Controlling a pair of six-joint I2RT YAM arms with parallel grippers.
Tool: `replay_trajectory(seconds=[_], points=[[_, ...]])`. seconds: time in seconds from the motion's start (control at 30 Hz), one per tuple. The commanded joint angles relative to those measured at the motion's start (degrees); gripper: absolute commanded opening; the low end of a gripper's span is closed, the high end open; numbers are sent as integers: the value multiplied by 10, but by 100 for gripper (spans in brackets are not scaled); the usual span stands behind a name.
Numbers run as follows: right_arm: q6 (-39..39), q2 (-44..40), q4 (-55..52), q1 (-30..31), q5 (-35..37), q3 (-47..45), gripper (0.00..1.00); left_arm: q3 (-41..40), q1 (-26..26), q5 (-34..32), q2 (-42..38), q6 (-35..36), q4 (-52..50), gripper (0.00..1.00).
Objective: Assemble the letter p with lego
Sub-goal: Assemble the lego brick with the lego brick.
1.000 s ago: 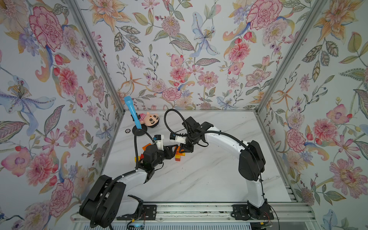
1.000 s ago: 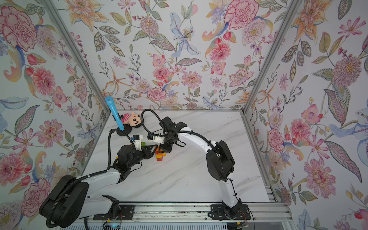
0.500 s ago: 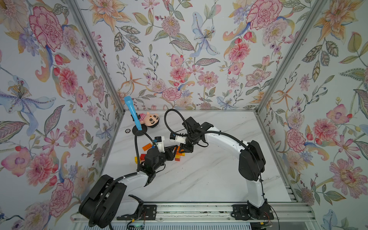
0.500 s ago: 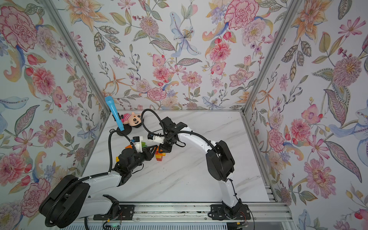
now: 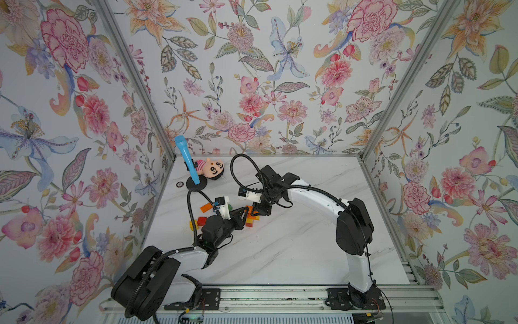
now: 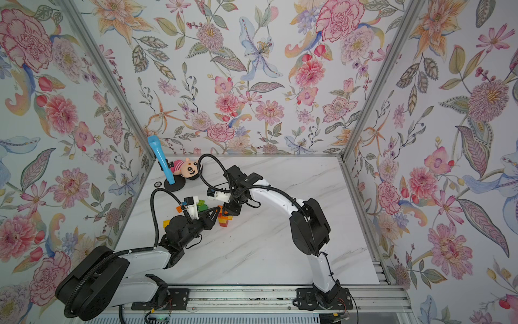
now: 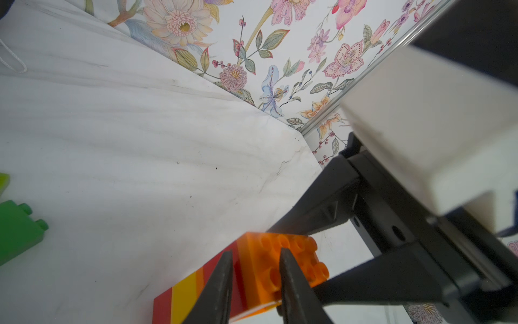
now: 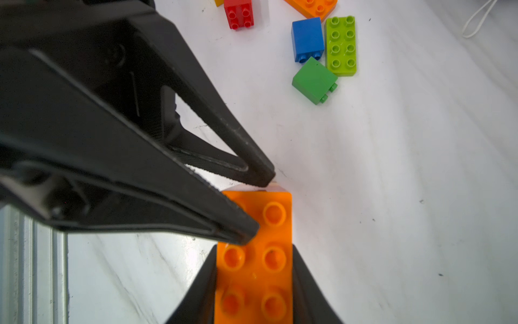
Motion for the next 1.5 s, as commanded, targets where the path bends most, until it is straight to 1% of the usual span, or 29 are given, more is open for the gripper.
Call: replay_trajectory(seconds=[0.0,0.23,0.5,0.67,0.87,0.97,1.07,1.23,1.4,1.47], points=[[11,22,-24,6,35,-26,17,-52,-19,0,31,-1,-129,31],[11,30,-28,12,51,-25,17,-68,-28,-5,46,-10,-108,30],[19,34,-43,-3,-26,-11,18,-59,-31,-10,41,-6,-115,30],[16,31,-42,-2,-4,-17,17,-50,-31,-18,19,4,-140,31],[15,27,-42,0,11,-12,17,-26,-30,-39,-46,37,-202,43],[16,27,-41,0,9,-7,17,-21,-31,-59,-84,72,-247,50],[20,29,-41,-1,2,0,17,-20,-32,-61,-104,97,-251,57],[35,39,-41,-6,-20,11,17,-20,-55,-67,-79,138,-204,62],[43,46,-41,-15,-39,14,17,-20,-69,-86,-25,188,-120,67],[45,45,-41,-19,-46,13,17,4,-69,-92,-4,201,-100,68]])
